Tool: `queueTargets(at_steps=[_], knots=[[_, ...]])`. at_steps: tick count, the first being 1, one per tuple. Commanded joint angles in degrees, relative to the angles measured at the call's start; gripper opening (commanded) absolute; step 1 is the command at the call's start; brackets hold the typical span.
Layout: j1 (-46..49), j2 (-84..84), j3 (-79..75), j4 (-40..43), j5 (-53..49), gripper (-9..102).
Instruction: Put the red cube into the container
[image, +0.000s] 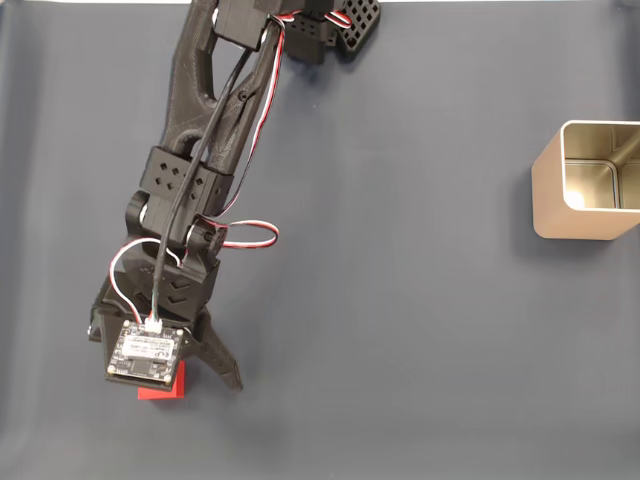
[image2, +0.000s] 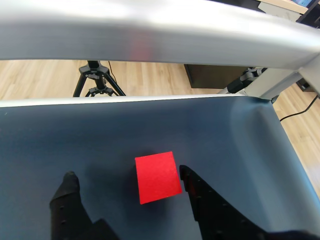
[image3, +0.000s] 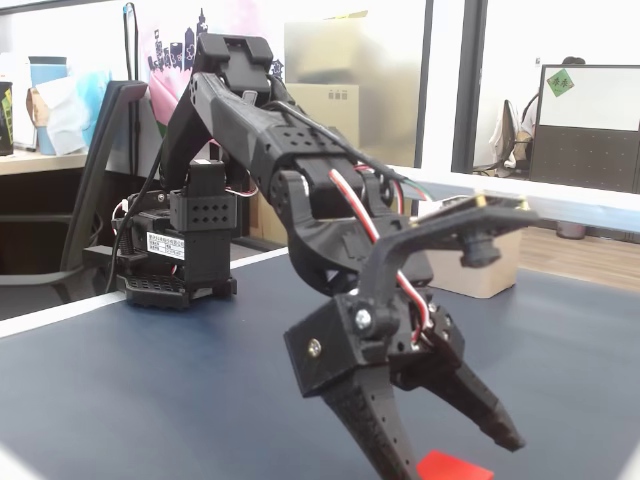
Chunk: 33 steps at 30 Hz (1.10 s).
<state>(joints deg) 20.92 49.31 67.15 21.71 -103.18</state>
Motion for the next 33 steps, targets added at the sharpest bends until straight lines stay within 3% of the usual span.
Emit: queueTargets(at_steps=[1,11,18,24,33], knots=[[-0.62,0.79,-3.25,-0.97,0.53,44],[-0.7,0.26,-3.25,-1.93,1.14,40],[-0.97,0.53,-2.72,-2.9,0.53,27],[-1.32,1.23,-2.2,-2.37,0.88,9],[-1.41,2.72,-0.35,-1.14,1.32,3]])
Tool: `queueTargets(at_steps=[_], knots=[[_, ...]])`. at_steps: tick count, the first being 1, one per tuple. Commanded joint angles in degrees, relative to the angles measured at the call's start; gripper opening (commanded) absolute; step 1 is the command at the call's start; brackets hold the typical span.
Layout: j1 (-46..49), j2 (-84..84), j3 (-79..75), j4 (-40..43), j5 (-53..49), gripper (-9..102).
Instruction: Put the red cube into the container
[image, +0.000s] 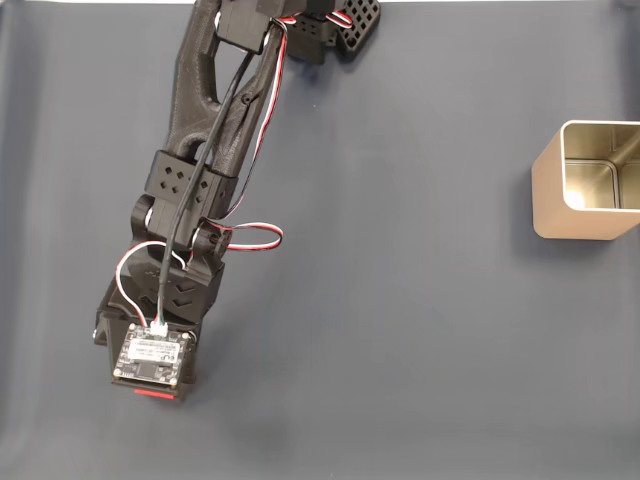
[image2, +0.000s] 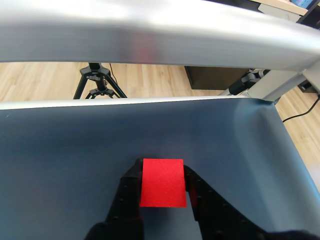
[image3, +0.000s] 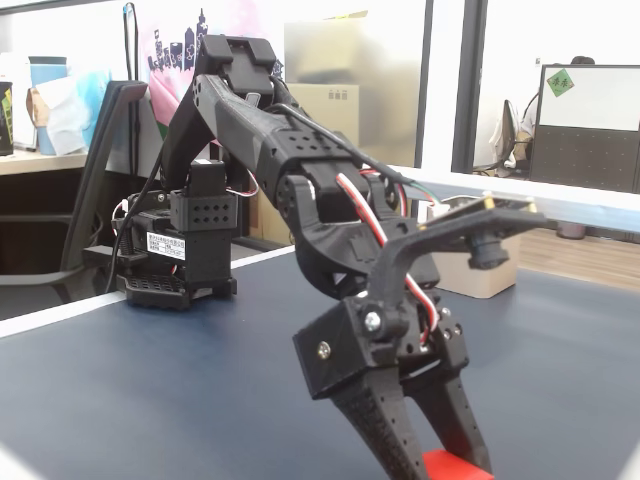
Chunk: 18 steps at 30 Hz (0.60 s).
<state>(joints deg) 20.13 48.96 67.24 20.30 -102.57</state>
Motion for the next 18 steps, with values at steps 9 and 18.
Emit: queueTargets(at_steps=[9,18], knots=[[-2.11,9.4,-0.44,9.05,3.43,0],[-13.1,27.69,9.14,20.74,6.59,0]])
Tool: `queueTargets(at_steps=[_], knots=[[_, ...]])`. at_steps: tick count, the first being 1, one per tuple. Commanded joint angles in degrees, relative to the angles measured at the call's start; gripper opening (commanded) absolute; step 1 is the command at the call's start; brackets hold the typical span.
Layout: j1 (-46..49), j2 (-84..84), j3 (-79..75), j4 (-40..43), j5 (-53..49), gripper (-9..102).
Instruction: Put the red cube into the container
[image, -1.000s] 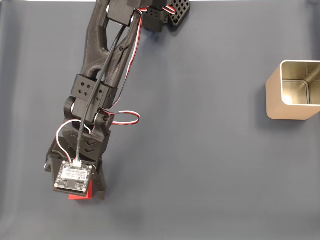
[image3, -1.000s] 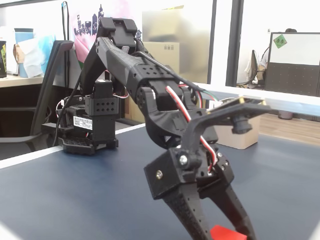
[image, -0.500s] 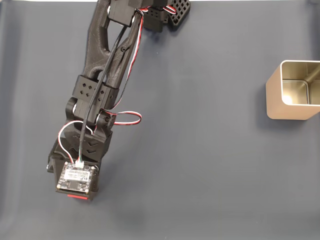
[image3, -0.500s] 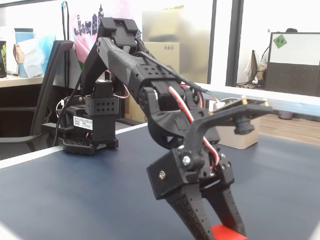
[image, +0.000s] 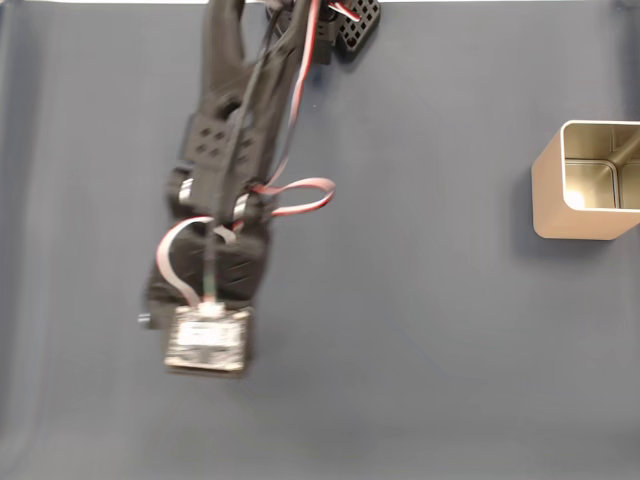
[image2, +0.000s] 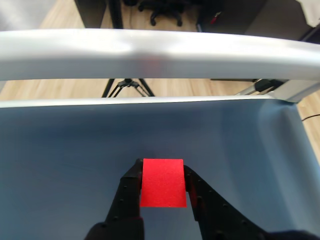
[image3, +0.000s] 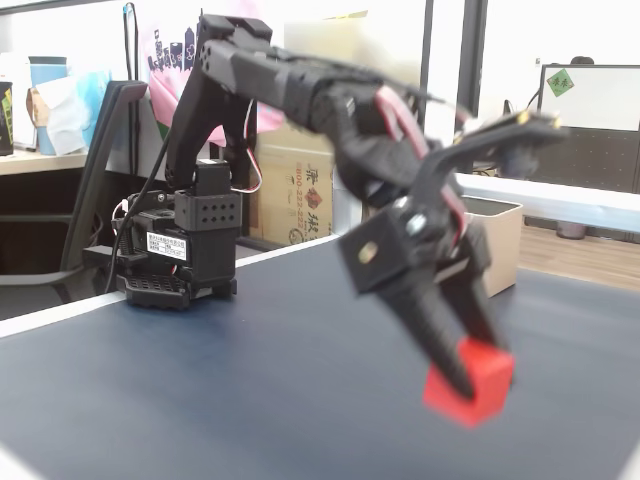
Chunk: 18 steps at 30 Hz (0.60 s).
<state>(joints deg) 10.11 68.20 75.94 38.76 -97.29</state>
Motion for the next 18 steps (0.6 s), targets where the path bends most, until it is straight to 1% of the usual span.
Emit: queueTargets(at_steps=[1,6,18], knots=[[-5.1,10.2,1.32,3.69,1.58,0],[-16.35,17.05,2.29,11.25,4.75,0],[-42.1,25.14,2.02,21.97,10.46,0]])
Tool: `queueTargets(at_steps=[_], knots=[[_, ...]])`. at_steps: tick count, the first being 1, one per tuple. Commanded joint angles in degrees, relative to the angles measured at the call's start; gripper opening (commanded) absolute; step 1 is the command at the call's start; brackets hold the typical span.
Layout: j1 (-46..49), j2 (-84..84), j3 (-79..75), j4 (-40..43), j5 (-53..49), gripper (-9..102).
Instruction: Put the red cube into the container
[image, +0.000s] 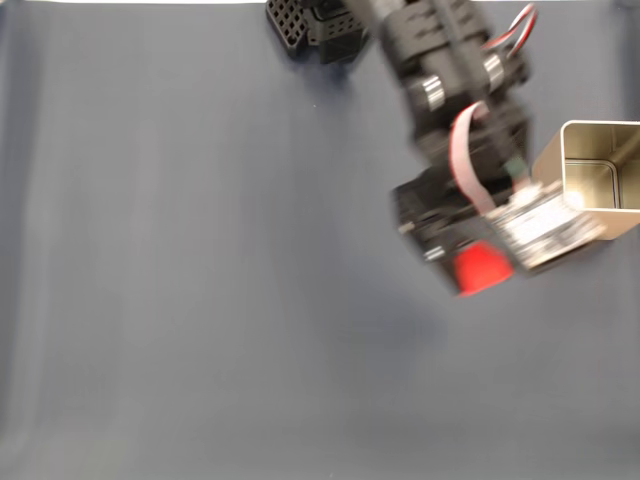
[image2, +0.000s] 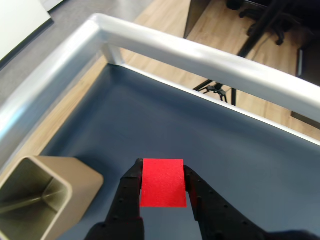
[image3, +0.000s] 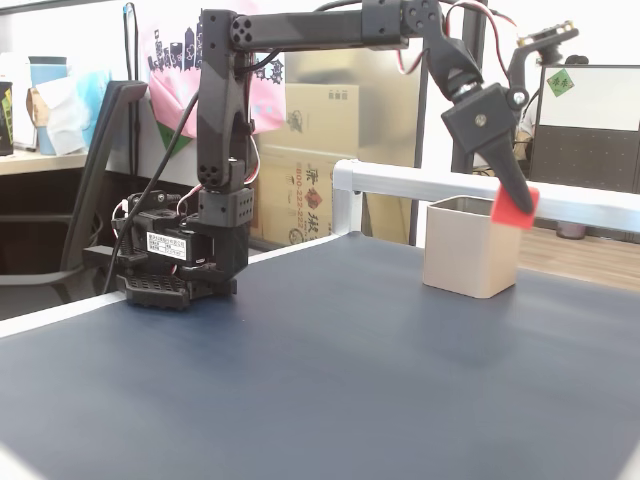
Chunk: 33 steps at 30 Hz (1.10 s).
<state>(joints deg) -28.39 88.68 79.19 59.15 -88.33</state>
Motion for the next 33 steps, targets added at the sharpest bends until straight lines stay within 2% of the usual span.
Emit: queueTargets(at_steps=[1,18,33], knots=[[-5.27,4.92,-1.23,1.93,1.85,0],[-24.43,7.56,-1.32,2.64,8.0,0],[-26.72,4.22,-1.76,0.09,8.88,0]])
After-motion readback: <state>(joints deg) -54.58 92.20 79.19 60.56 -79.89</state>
